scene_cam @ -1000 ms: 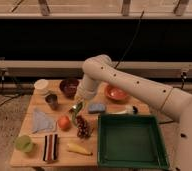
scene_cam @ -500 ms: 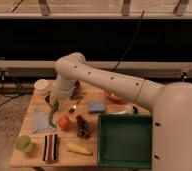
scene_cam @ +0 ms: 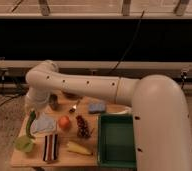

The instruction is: Place pepper in plastic cup

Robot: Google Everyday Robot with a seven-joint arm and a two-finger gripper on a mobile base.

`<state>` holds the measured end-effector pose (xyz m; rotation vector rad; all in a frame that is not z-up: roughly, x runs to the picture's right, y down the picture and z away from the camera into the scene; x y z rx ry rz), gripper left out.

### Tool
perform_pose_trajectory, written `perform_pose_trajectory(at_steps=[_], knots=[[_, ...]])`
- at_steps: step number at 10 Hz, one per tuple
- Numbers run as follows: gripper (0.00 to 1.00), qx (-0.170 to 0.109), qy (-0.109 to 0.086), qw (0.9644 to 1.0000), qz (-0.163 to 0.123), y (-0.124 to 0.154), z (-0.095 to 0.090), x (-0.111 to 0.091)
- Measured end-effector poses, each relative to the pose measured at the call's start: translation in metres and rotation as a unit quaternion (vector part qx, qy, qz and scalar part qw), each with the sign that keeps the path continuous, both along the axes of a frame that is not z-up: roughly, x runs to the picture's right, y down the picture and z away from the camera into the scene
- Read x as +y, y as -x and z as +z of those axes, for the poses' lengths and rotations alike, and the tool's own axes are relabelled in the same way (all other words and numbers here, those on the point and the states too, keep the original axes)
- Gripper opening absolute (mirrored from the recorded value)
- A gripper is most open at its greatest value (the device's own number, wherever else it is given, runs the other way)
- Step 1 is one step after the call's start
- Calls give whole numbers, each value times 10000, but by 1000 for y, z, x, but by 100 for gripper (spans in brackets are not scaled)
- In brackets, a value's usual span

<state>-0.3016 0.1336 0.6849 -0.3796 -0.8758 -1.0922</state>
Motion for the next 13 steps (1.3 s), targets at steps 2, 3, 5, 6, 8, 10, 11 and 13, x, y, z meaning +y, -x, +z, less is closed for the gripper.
perform_pose_trajectory(at_steps=[2, 3, 5, 6, 8, 10, 11, 13], knots=[[0, -218, -124, 9994, -222, 19, -6, 30], [0, -314, -172, 9989, -313, 28, -10, 43], [0, -424, -268, 9977, -447, 44, -9, 53], [0, -473, -282, 9972, -513, 56, -8, 58], [0, -530, -301, 9961, -636, 72, -5, 66], [0, -549, -275, 9956, -707, 80, 0, 72], [0, -538, -263, 9956, -721, 82, 4, 74], [4, -464, -219, 9962, -700, 79, 15, 77]])
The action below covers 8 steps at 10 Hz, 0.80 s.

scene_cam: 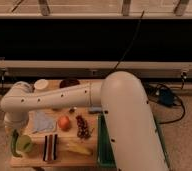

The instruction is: Place pepper in plastic cup

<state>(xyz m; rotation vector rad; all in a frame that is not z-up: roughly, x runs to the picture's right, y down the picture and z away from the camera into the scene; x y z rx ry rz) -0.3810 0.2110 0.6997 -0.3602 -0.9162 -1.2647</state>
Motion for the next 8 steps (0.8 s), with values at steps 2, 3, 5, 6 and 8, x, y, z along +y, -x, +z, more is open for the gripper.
perform_pose_trajectory(at_steps=[2, 3, 5, 6, 8], knots=[[24, 100, 45, 9999, 58, -6, 9, 2], [35, 146, 60, 9998, 90, -9, 12, 2], [55, 231, 72, 9996, 135, -16, 16, 4], [66, 260, 59, 9995, 143, -18, 18, 6], [79, 312, 22, 9994, 159, -19, 21, 7]])
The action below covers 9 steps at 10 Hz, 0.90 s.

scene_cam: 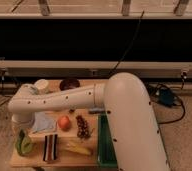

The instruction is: Place pepper in plastic cup

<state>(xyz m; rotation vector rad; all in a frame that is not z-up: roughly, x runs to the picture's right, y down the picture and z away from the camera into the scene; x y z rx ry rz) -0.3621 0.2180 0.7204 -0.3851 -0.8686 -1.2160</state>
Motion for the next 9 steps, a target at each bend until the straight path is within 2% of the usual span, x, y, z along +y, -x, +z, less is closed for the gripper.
perform_pose_trajectory(at_steps=[5, 9], knots=[[80, 84, -31, 9999, 78, -1, 6, -1], [80, 116, 27, 9994, 321, -21, 6, -19]])
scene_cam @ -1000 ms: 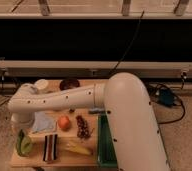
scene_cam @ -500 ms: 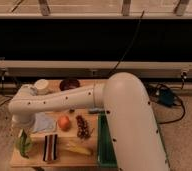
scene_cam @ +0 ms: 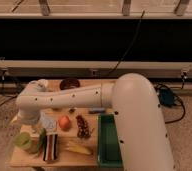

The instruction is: Place pepper in plastic cup

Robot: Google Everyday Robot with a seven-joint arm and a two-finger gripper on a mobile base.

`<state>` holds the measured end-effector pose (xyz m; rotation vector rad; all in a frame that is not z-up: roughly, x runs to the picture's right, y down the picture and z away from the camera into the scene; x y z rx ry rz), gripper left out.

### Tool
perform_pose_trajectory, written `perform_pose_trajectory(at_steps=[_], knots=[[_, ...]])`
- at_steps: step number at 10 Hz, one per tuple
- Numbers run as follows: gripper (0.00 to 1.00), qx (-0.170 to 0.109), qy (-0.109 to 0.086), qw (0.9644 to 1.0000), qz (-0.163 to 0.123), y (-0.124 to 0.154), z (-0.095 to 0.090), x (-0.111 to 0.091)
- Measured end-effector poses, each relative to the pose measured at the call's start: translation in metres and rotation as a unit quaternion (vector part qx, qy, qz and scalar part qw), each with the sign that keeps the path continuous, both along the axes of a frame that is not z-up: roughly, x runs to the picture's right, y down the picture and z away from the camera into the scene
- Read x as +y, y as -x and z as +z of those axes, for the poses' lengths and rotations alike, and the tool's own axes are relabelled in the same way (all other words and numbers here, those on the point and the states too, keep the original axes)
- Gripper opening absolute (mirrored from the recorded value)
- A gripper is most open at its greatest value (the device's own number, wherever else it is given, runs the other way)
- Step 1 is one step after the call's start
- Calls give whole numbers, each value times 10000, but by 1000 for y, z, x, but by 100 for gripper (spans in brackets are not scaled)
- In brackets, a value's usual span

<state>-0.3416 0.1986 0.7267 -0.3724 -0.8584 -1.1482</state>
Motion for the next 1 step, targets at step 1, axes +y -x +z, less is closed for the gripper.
perform_pose_trajectory(at_steps=[1], knots=[[80, -5, 0, 10000, -1, 0, 0, 0]])
